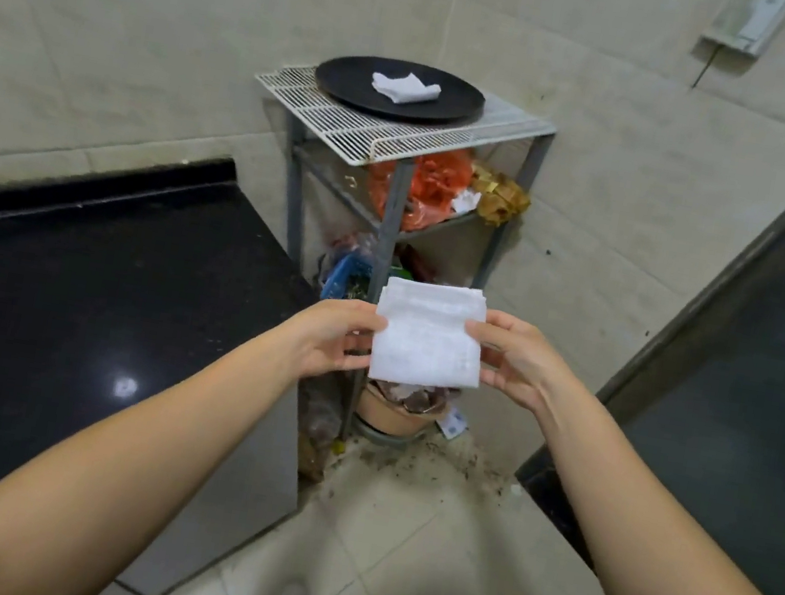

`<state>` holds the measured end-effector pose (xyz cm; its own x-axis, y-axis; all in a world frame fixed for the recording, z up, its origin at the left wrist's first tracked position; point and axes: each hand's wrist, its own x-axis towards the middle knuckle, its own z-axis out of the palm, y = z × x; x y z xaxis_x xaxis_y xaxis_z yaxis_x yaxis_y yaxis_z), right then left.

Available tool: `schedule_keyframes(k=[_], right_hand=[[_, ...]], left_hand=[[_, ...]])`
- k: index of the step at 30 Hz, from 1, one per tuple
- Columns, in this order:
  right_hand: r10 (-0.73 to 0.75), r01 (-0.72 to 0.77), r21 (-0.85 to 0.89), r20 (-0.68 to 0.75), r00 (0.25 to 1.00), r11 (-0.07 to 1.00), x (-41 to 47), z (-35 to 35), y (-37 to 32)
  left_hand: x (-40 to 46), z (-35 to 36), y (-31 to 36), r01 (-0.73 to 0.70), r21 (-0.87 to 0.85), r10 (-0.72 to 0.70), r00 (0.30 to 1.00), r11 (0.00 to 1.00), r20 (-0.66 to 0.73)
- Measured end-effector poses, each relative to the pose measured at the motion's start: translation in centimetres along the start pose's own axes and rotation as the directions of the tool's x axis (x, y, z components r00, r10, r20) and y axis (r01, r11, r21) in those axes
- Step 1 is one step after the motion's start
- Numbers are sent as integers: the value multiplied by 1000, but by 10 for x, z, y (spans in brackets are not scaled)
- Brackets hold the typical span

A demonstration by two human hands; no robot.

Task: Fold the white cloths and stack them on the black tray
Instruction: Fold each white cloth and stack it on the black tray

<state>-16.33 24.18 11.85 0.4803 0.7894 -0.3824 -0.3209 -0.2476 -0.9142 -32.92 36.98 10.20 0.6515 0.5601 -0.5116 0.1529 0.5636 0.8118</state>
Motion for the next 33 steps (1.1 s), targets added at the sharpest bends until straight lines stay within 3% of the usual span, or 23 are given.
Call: schedule_keyframes(k=[7, 14, 19, 26, 33], right_hand=[[-125, 136, -95, 121, 985, 986, 139, -3, -101], [-280, 316, -240, 171, 945, 918, 262, 0, -226], [-332, 388, -322, 218, 918, 864, 356, 15, -280], [-265, 391, -386, 340, 902, 836, 504, 41, -336], [-151, 421, -550, 468, 871, 722, 597, 59, -331]], left_hand=[[93, 11, 111, -227, 45, 229, 973, 973, -40], [177, 27, 243, -453, 242, 493, 859, 858, -139], [247, 26, 303, -423, 238, 478, 834, 874, -274], [353, 8, 373, -390, 208, 440, 749, 897, -495], [413, -12, 378, -227, 227, 321, 682, 947, -657]])
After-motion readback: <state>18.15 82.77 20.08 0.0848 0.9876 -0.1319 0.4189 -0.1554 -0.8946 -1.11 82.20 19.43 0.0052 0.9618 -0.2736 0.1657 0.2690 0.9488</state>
